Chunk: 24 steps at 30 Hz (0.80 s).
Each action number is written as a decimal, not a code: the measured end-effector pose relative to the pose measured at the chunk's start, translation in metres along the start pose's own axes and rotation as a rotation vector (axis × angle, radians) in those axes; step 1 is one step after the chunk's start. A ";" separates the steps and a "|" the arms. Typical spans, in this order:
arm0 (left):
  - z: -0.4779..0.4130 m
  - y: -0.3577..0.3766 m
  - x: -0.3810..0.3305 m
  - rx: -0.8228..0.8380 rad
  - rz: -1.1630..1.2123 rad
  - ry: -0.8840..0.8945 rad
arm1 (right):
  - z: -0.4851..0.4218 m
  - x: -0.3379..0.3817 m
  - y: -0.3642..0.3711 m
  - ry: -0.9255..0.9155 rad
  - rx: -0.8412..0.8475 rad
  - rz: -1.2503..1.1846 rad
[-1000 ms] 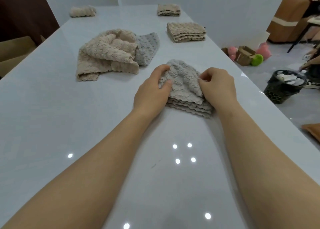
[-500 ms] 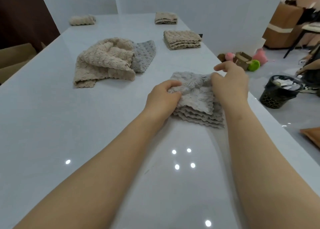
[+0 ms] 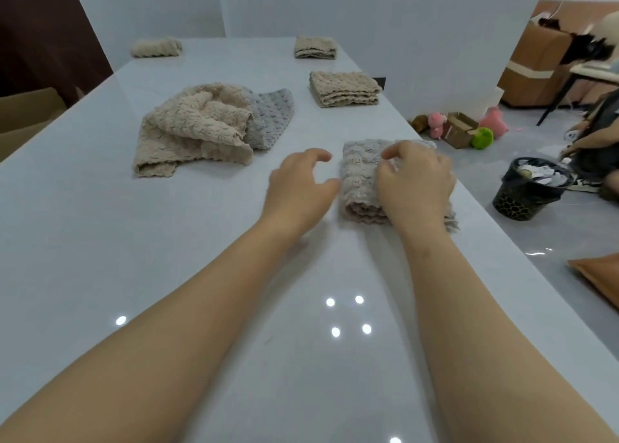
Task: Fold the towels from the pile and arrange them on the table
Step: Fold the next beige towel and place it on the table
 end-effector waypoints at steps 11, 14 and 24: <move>-0.022 -0.137 0.041 -0.548 -0.436 0.173 | 0.025 0.137 0.071 -0.374 0.234 -0.133; -0.036 -0.151 0.063 -0.501 -0.526 0.128 | 0.020 0.146 0.092 -0.226 0.326 -0.254; -0.067 -0.165 0.080 -0.473 -0.333 0.229 | 0.013 0.142 0.105 -0.144 0.306 -0.321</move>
Point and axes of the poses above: each hand's wrist, its own z-axis away from the middle knuckle, its own y-axis out of the palm, x = y × z, the point moved 7 cm from there along -z, towards the middle knuckle, and after that the axes turned 14 degrees about z, right-handed, at the moved point
